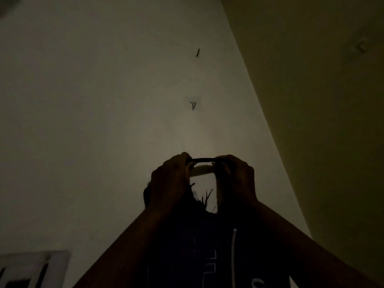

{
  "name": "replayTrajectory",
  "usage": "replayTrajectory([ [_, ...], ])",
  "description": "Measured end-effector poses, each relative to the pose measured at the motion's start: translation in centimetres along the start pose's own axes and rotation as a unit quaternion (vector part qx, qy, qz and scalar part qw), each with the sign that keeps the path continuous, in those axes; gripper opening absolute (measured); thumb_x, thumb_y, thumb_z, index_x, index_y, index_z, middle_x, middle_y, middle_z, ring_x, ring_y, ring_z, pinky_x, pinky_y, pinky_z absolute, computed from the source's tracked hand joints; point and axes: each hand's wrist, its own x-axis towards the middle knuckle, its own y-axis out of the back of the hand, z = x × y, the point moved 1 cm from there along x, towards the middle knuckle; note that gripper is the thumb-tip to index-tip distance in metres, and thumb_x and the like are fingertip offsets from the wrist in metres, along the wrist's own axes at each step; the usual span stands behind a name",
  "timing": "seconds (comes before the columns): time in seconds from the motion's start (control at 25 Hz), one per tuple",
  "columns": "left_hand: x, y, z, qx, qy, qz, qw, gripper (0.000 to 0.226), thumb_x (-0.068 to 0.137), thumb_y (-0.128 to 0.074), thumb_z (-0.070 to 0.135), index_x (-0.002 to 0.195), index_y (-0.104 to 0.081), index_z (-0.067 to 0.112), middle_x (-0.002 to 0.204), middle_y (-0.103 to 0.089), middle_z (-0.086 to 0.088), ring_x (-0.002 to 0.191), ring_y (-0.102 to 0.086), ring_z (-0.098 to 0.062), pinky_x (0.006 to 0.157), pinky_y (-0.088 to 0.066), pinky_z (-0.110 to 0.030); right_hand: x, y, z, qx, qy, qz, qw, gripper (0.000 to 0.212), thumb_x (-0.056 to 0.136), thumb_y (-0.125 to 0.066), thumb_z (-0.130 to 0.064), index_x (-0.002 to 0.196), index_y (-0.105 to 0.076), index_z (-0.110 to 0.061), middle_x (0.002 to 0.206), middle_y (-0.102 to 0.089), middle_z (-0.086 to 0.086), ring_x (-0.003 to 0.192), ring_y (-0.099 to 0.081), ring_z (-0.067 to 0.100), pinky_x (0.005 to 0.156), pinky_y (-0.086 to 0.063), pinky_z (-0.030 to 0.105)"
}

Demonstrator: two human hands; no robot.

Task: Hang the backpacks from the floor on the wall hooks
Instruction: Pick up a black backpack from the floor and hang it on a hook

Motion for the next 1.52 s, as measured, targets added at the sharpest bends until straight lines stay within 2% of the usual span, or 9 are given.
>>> replayTrajectory([
  [0.12,4.1,0.0,-0.5,0.041,-0.021,0.029,0.998,0.023,0.094,-0.044,0.024,0.107,-0.058,0.011,0.106,-0.064,-0.005,0.086,-0.057,-0.014,0.064,-0.037,-0.024,4.1,-1.0,-0.5,0.019,0.024,0.046,0.998,0.019,0.090,-0.057,-0.011,0.104,-0.070,-0.009,0.102,-0.070,0.009,0.086,-0.056,0.008,0.060,-0.034,-0.011],
  [0.32,9.2,0.7,-0.5,0.039,0.005,0.098,0.994,0.024,0.095,-0.040,0.024,0.103,-0.059,0.010,0.101,-0.066,-0.009,0.086,-0.061,-0.023,0.064,-0.043,-0.032,10.6,-2.3,-2.4,0.005,0.075,0.083,0.994,0.020,0.090,-0.056,-0.013,0.104,-0.070,-0.008,0.102,-0.072,0.009,0.088,-0.061,0.012,0.068,-0.038,0.002],
  [0.52,13.3,1.8,-0.7,0.019,0.017,0.141,0.990,0.026,0.095,-0.042,0.027,0.102,-0.061,0.010,0.100,-0.067,-0.011,0.087,-0.062,-0.026,0.062,-0.039,-0.030,15.1,-3.6,-4.1,0.053,0.098,0.113,0.987,0.017,0.088,-0.058,-0.012,0.098,-0.071,-0.008,0.095,-0.074,0.012,0.088,-0.070,0.024,0.082,-0.055,0.035],
  [0.8,17.2,3.0,-2.1,0.037,0.028,0.111,0.993,0.033,0.093,-0.045,0.030,0.096,-0.064,0.004,0.098,-0.068,-0.017,0.088,-0.064,-0.031,0.066,-0.046,-0.035,17.9,-4.3,-6.0,0.040,0.043,0.093,0.994,0.024,0.086,-0.062,-0.020,0.105,-0.071,-0.010,0.106,-0.073,0.011,0.097,-0.066,0.021,0.074,-0.040,0.015],
  [1.04,15.9,3.1,-2.0,0.032,0.037,0.064,0.997,0.036,0.088,-0.055,0.035,0.092,-0.070,0.003,0.089,-0.071,-0.020,0.081,-0.066,-0.031,0.058,-0.039,-0.026,15.4,-3.5,-5.1,0.055,-0.023,0.057,0.997,0.027,0.080,-0.069,-0.024,0.102,-0.072,-0.009,0.103,-0.073,0.013,0.094,-0.067,0.022,0.064,-0.044,0.016],
  [1.2,14.1,3.3,-1.1,-0.010,0.045,0.027,0.999,0.037,0.087,-0.058,0.034,0.099,-0.070,0.002,0.099,-0.071,-0.019,0.091,-0.065,-0.030,0.062,-0.038,-0.025,13.3,-2.6,-5.4,0.080,-0.076,-0.011,0.994,0.030,0.084,-0.066,-0.027,0.108,-0.071,-0.010,0.111,-0.071,0.011,0.100,-0.066,0.023,0.078,-0.045,0.019],
  [1.36,12.4,4.0,-0.5,-0.051,0.055,-0.065,0.995,0.034,0.093,-0.050,0.024,0.105,-0.064,-0.004,0.112,-0.066,-0.022,0.100,-0.061,-0.032,0.060,-0.035,-0.018,11.9,0.1,-5.7,0.054,-0.135,-0.066,0.987,0.038,0.090,-0.054,-0.034,0.109,-0.069,-0.005,0.116,-0.068,0.016,0.105,-0.063,0.029,0.084,-0.047,0.027],
  [1.44,10.9,4.7,0.2,-0.093,0.086,-0.069,0.990,0.034,0.095,-0.044,0.026,0.114,-0.060,0.002,0.123,-0.062,-0.019,0.104,-0.059,-0.027,0.068,-0.039,-0.022,10.3,1.2,-6.0,0.046,-0.140,-0.080,0.986,0.040,0.093,-0.049,-0.032,0.108,-0.067,0.000,0.116,-0.067,0.018,0.107,-0.061,0.032,0.084,-0.046,0.029],
  [1.52,8.8,5.6,1.3,-0.121,0.119,-0.030,0.985,0.040,0.095,-0.043,0.029,0.130,-0.051,0.010,0.137,-0.053,-0.012,0.121,-0.052,-0.024,0.090,-0.039,-0.024,8.3,2.2,-6.3,0.055,-0.145,-0.089,0.984,0.039,0.095,-0.045,-0.033,0.112,-0.066,-0.005,0.119,-0.066,0.014,0.107,-0.059,0.029,0.081,-0.041,0.023],
])
